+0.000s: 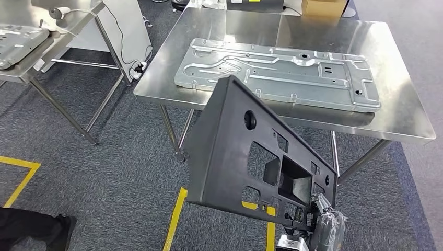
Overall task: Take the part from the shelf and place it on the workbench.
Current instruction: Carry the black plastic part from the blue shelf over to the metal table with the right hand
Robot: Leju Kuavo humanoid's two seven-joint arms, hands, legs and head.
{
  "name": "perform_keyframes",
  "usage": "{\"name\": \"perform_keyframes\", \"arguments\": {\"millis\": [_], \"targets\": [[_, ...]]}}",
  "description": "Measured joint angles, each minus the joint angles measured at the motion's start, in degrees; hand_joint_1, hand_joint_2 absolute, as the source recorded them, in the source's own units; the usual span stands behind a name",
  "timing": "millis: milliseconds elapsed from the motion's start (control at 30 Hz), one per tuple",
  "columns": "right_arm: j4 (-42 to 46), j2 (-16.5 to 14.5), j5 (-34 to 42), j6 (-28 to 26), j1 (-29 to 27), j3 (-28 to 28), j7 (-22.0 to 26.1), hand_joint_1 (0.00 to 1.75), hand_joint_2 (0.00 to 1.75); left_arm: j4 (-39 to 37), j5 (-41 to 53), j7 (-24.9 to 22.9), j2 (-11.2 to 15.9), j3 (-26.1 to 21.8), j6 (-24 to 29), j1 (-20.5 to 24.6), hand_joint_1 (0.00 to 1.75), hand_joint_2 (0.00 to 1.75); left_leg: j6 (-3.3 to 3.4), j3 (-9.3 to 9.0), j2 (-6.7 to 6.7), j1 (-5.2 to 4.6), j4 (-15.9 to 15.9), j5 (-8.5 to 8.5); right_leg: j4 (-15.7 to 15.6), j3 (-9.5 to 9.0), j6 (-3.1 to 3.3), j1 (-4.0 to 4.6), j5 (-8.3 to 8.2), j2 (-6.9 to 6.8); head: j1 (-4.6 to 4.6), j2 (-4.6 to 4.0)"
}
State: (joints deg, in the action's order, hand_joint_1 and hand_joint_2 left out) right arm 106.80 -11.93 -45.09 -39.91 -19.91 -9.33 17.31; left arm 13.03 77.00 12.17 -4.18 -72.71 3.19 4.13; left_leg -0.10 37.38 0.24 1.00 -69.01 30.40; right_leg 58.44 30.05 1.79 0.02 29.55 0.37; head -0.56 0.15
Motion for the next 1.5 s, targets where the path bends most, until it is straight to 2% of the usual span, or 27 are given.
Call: {"name": "perform_keyframes", "arguments": {"millis": [67, 100, 167, 267, 300, 367, 400, 433, 467, 533, 600, 667, 767, 800, 867, 933, 967, 1000, 1067, 1100, 1167, 1267, 1333, 1400, 1433, 1467, 1500], "targets": [[0.02, 0.05, 0.00, -0.01, 0.07, 0.01, 0.01, 1.75, 1.75, -0.01, 0.00, 0.01, 0.15, 0.01, -0.01, 0.02, 0.00, 1.75, 0.94, -2.47, -0.01, -0.48, 6.89, -3.77, 0.04, -0.82, -0.33, 0.26, 0.80, 0.05, -0.02, 0.00], [0.02, 0.07, -0.03, -0.02, 0.11, 0.01, 0.01, 1.75, 1.75, -0.01, 0.00, 0.01, 0.21, 0.01, -0.01, 0.05, 0.00, 1.75, 1.25, -3.20, 0.00, -0.72, 8.78, -4.39, 0.03, -0.97, -0.59, 0.29, 1.08, 0.06, -0.04, 0.00], [0.11, 0.08, -1.46, -0.05, 0.19, 0.15, -0.04, 1.75, 1.75, -0.02, 0.04, 0.01, 0.28, 0.03, -0.01, 0.07, 0.00, 1.75, 1.51, -3.55, 0.01, -0.94, 9.69, -4.14, -0.20, -1.05, -1.19, 0.20, 1.36, 0.07, -0.03, 0.00], [0.86, -0.29, -9.79, -0.13, 0.87, 1.85, -0.17, 1.75, 1.75, -0.02, 0.51, -0.04, 0.34, 0.21, -0.16, 0.07, 0.00, 1.75, 2.07, -4.45, 0.05, -0.37, 11.04, -4.31, 1.50, -0.59, -2.11, 0.14, 2.62, -0.07, -0.04, 0.00], [1.08, -0.42, -13.65, -0.14, 1.57, 2.88, -0.57, 1.75, 1.75, -0.02, 0.74, -0.11, 0.37, 0.33, -0.29, 0.12, 0.00, 1.75, 2.29, -4.83, 0.11, -0.18, 11.39, -4.30, 4.17, 0.76, -2.41, 0.03, 3.89, -0.10, -0.04, 0.00], [1.02, -0.46, -21.09, -0.15, 3.58, 4.97, -2.43, 1.75, 1.75, -0.02, 1.23, -0.34, 0.44, 0.58, -0.66, 0.28, 0.00, 1.75, 2.56, -5.27, 0.21, -0.21, 11.50, -3.94, 11.66, 5.25, -2.92, -0.32, 6.68, -0.11, -0.04, 0.00], [0.70, -0.36, -24.44, -0.14, 4.77, 5.86, -3.93, 1.75, 1.75, -0.02, 1.46, -0.49, 0.47, 0.74, -0.86, 0.37, 0.00, 1.75, 2.59, -5.49, 0.20, -0.21, 11.48, -3.72, 14.60, 7.34, -3.15, -0.54, 7.15, -0.12, -0.05, 0.00], [0.15, -0.15, -27.30, -0.14, 6.08, 6.51, -5.69, 1.75, 1.75, -0.02, 1.74, -0.62, 0.51, 0.91, -1.09, 0.42, 0.00, 1.75, 2.55, -5.77, 0.17, -0.20, 11.46, -3.46, 15.65, 8.55, -3.34, -0.75, 6.43, -0.14, -0.05, 0.00], [-0.63, 0.19, -29.87, -0.13, 7.60, 6.93, -7.70, 1.75, 1.75, -0.02, 2.00, -0.74, 0.54, 1.10, -1.30, 0.45, 0.00, 1.75, 2.44, -6.15, 0.14, -0.18, 11.42, -3.19, 14.48, 8.67, -3.47, -0.94, 4.53, -0.17, -0.06, 0.00], [-3.04, 1.35, -34.59, -0.12, 11.41, 7.13, -12.26, 1.75, 1.75, -0.02, 2.53, -0.86, 0.58, 1.56, -1.58, 0.50, 0.00, 1.75, 2.03, -6.93, 0.11, -0.16, 11.33, -2.49, 7.45, 6.32, -3.46, -1.22, -0.70, -0.27, -0.05, 0.00], [-6.18, 2.95, -38.72, 0.14, 15.50, 6.73, -16.55, 1.75, 1.75, -0.02, 3.03, -0.86, 0.69, 2.08, -1.74, 0.83, 0.00, 1.75, 1.34, -7.23, 0.13, -0.30, 11.10, -1.86, 1.83, 4.21, -3.03, -1.03, -3.15, -0.33, -0.04, 0.00], [-8.72, 4.54, -41.55, 0.97, 18.46, 5.80, -19.82, 1.75, 1.75, -0.02, 3.40, -0.85, 0.81, 2.55, -1.87, 1.23, 0.00, 1.75, 0.66, -7.25, 0.15, -0.40, 11.16, -1.58, 0.81, 3.90, -2.39, -0.66, -2.83, -0.32, -0.03, 0.00], [-10.89, 8.13, -43.46, 2.99, 21.64, 3.18, -24.25, 1.75, 1.75, -0.02, 3.76, -0.91, 0.86, 3.13, -1.83, 1.42, 0.00, 1.75, -0.13, -6.91, 0.12, -0.24, 9.82, -0.55, 0.27, 3.46, -1.38, -0.97, -2.74, -0.26, -0.01, 0.00], [-11.35, 9.77, -43.57, 3.60, 22.68, 2.03, -25.99, 1.75, 1.75, -0.02, 3.85, -0.95, 0.86, 3.26, -1.74, 1.44, 0.00, 1.75, -0.32, -5.80, 0.08, -0.19, 7.48, 0.57, 0.07, 3.19, -1.06, -1.12, -2.67, -0.30, 0.00, 0.00], [-12.14, 13.04, -43.59, 4.41, 24.28, -0.36, -29.49, 1.75, 1.75, -0.02, 3.96, -1.07, 0.83, 3.40, -1.57, 1.35, 0.00, 1.75, -0.55, -1.67, 0.07, -0.14, 0.03, 3.44, 0.00, 2.73, -0.58, -1.00, -2.24, -0.45, 0.01, 0.00], [-13.00, 15.82, -43.60, 4.70, 25.02, -2.51, -32.11, 1.75, 1.75, -0.02, 3.95, -1.18, 0.84, 3.44, -1.51, 1.13, 0.00, 1.75, -0.62, 2.07, 0.07, -0.14, -5.18, 4.02, 0.03, 2.14, -0.41, -0.82, -1.68, -0.45, 0.00, 0.00], [-13.36, 16.97, -43.60, 4.79, 25.19, -3.42, -32.99, 1.75, 1.75, -0.02, 3.94, -1.20, 0.84, 3.45, -1.50, 1.04, 0.00, 1.75, -0.53, 2.61, 0.07, -0.14, -4.85, 2.61, 0.05, 1.72, -0.44, -0.76, -1.35, -0.40, 0.00, 0.00], [-13.68, 18.00, -43.60, 4.85, 25.34, -4.29, -33.71, 1.75, 1.75, -0.02, 3.93, -1.21, 0.84, 3.47, -1.50, 0.98, 0.00, 1.75, -0.34, 2.09, 0.07, -0.15, -2.32, 0.14, 0.08, 1.20, -0.52, -0.73, -0.95, -0.35, 0.00, 0.00], [-14.20, 19.58, -43.60, 4.89, 25.65, -5.83, -34.70, 1.75, 1.75, -0.02, 3.93, -1.21, 0.84, 3.51, -1.50, 0.96, 0.00, 1.75, 0.23, -0.36, 0.05, -0.33, 4.96, -4.54, 0.19, 0.25, -0.89, -0.59, -0.09, -0.28, 0.00, 0.00], [-14.42, 20.20, -43.60, 4.89, 25.81, -6.45, -35.04, 1.75, 1.75, -0.02, 3.92, -1.20, 0.84, 3.53, -1.50, 0.99, 0.00, 1.75, 0.51, -1.41, 0.03, -0.47, 7.60, -5.55, 0.25, 0.04, -1.18, -0.53, 0.23, -0.24, 0.00, 0.00], [-14.80, 21.15, -43.60, 4.87, 26.02, -7.40, -35.46, 1.75, 1.75, -0.02, 3.89, -1.19, 0.84, 3.56, -1.50, 1.03, 0.00, 1.75, 0.92, -2.18, -0.03, -0.81, 9.24, -5.25, 0.13, -0.02, -1.82, -0.45, 0.54, -0.23, 0.00, 0.00], [-15.10, 22.19, -43.60, 4.87, 26.19, -8.23, -35.61, 1.75, 1.75, -0.02, 3.85, -1.18, 0.83, 3.67, -1.49, 1.00, 0.00, 1.75, 1.72, -2.87, -0.20, -0.44, 10.36, -5.08, 0.56, -0.12, -2.78, -0.52, 1.23, -0.34, -0.01, 0.00], [-15.23, 22.67, -43.60, 4.87, 26.35, -8.49, -35.64, 1.75, 1.75, -0.02, 3.85, -1.15, 0.81, 3.77, -1.50, 1.06, 0.00, 1.75, 2.31, -3.56, -0.23, -0.24, 10.92, -4.94, 5.43, 2.31, -3.33, -0.69, 3.47, -0.33, -0.03, 0.00], [-15.47, 22.97, -43.60, 4.87, 26.40, -8.71, -35.67, 1.75, 1.75, -0.02, 3.85, -1.14, 0.81, 3.79, -1.49, 1.13, 0.00, 1.75, 2.67, -4.01, -0.23, -0.30, 10.96, -4.49, 13.12, 7.07, -3.78, -0.80, 6.02, -0.33, -0.05, 0.00], [-15.64, 23.15, -43.60, 4.87, 26.36, -8.83, -35.67, 1.75, 1.75, -0.02, 3.85, -1.14, 0.81, 3.79, -1.50, 1.10, 0.00, 1.75, 2.73, -4.30, -0.26, -0.32, 10.93, -4.20, 15.50, 8.94, -3.94, -0.85, 6.07, -0.34, -0.05, 0.00], [-15.82, 23.29, -43.60, 4.87, 26.33, -8.95, -35.67, 1.75, 1.75, -0.02, 3.85, -1.14, 0.81, 3.79, -1.50, 1.07, 0.00, 1.75, 2.70, -4.69, -0.30, -0.33, 10.92, -3.90, 15.77, 9.80, -4.01, -0.89, 4.89, -0.35, -0.05, 0.00], [-15.97, 23.41, -43.60, 4.87, 26.31, -9.05, -35.63, 1.75, 1.75, -0.02, 3.84, -1.14, 0.81, 3.79, -1.50, 1.04, 0.00, 1.75, 2.62, -5.18, -0.35, -0.34, 10.89, -3.58, 13.78, 9.48, -3.99, -0.91, 2.66, -0.36, -0.05, 0.00]]}}
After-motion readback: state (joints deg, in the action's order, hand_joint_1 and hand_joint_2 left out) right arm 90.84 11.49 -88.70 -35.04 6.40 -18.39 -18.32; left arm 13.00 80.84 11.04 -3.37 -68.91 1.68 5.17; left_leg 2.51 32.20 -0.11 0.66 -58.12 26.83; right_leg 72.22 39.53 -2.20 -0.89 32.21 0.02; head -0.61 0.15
